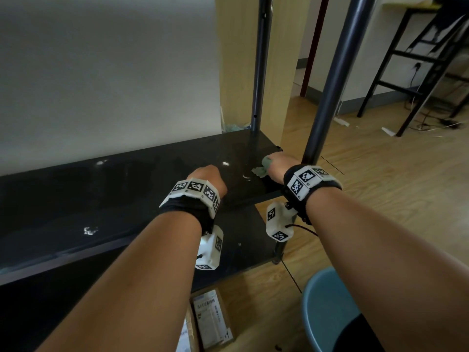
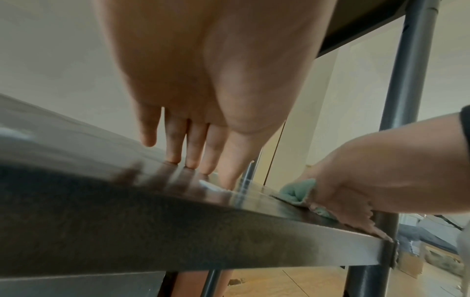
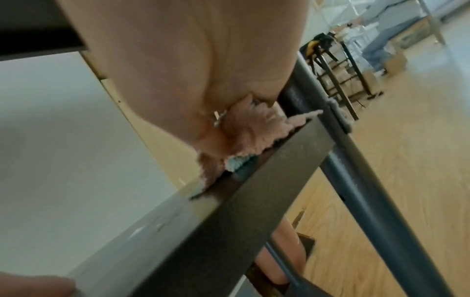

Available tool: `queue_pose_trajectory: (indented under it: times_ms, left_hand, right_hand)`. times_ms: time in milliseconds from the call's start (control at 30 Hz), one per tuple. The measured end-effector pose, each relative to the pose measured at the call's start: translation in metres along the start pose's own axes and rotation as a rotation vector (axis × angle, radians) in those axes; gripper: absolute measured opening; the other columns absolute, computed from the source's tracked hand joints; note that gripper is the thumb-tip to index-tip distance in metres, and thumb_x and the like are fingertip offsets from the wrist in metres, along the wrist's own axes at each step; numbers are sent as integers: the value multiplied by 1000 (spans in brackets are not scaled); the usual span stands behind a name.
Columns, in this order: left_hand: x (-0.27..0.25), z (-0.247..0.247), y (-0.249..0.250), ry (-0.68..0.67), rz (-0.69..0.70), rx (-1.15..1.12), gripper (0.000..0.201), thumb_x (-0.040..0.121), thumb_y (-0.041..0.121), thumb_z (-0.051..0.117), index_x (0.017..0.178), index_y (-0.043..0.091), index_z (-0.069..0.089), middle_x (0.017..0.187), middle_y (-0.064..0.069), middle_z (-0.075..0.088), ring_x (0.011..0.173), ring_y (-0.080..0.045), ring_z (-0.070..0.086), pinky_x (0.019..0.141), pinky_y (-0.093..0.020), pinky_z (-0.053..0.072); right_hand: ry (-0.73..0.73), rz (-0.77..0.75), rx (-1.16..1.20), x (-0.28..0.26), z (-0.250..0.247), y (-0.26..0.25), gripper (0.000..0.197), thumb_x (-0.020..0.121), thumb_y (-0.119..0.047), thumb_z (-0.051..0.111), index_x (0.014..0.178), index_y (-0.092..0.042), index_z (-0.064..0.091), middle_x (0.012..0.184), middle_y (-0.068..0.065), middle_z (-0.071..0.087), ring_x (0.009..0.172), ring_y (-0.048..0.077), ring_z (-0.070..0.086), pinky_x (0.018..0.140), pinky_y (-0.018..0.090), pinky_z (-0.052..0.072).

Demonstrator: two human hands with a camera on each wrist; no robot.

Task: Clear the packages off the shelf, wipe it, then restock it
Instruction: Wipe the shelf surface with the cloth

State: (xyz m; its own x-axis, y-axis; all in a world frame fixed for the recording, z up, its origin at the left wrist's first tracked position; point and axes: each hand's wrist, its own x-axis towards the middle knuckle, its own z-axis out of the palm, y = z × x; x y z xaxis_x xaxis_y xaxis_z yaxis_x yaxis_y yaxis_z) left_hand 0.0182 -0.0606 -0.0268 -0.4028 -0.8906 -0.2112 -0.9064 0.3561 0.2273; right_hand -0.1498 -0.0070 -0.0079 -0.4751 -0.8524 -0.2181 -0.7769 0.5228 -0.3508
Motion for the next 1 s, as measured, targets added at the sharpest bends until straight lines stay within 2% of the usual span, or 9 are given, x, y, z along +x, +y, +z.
queue_pose_trajectory:
  times_ms: [133,200,267,367,533,667,733,933,1000]
  left_hand:
    - [0,0,0,-12,9,-32,24,87,19,56,103,10,70,103,-10,68,92,-27,65,79,-34,54]
    - [1,-2,0,-6,9,-35,25,88,13,51,104,8,70,105,-11,68,95,-28,64,80,-34,53]
    - [2,-4,1,-14,6,-28,28,90,9,47,107,6,69,110,-12,67,100,-29,63,82,-34,50]
    - [2,-6,-1,-37,29,-5,32,92,7,44,113,8,68,119,-11,64,107,-29,62,87,-32,47]
    - [0,-4,-8,-53,-14,57,31,90,8,47,114,8,66,118,-12,64,107,-29,62,92,-36,51]
    - [1,0,-11,-53,-48,20,33,93,9,47,121,10,63,122,-11,63,110,-28,61,96,-37,50]
    - [5,1,-13,-54,-42,25,32,92,8,46,117,11,66,119,-10,64,107,-27,62,94,-36,51]
    - [29,6,-14,-102,-41,95,27,82,12,56,106,14,69,116,-8,66,103,-28,64,91,-41,52]
    - [50,17,-16,-131,-42,133,34,79,19,58,112,15,65,121,-8,64,106,-30,63,91,-43,52]
  right_hand:
    - [-79,-62,78,-8,4,-6,23,100,-12,34,95,-7,56,121,20,59,115,35,56,91,34,42]
    - [-64,-99,187,-14,10,-10,29,100,-15,40,111,-5,65,124,12,61,114,29,59,97,33,46]
    - [-63,-197,200,-24,18,-17,34,98,-18,46,128,-19,63,130,5,60,118,26,58,101,34,45]
    - [-82,-284,200,-36,24,-21,40,95,-9,46,131,-21,61,135,6,58,121,26,56,104,32,44]
    - [55,-253,238,-32,9,-7,32,93,-9,51,118,-20,67,108,6,67,92,23,66,72,30,54]
    - [116,-29,-3,-25,-1,6,28,94,-9,49,119,-9,61,114,12,65,105,30,63,88,39,53]
    - [43,33,-166,-25,0,3,26,96,-11,45,117,-4,59,121,13,63,109,31,61,85,37,48]
    - [-73,-131,-249,-47,-1,-20,43,98,-28,49,137,-9,52,136,12,53,124,30,52,105,39,42]
    - [-91,-191,-206,-48,6,-30,40,99,-28,47,135,-12,55,134,9,55,123,29,54,105,38,42]
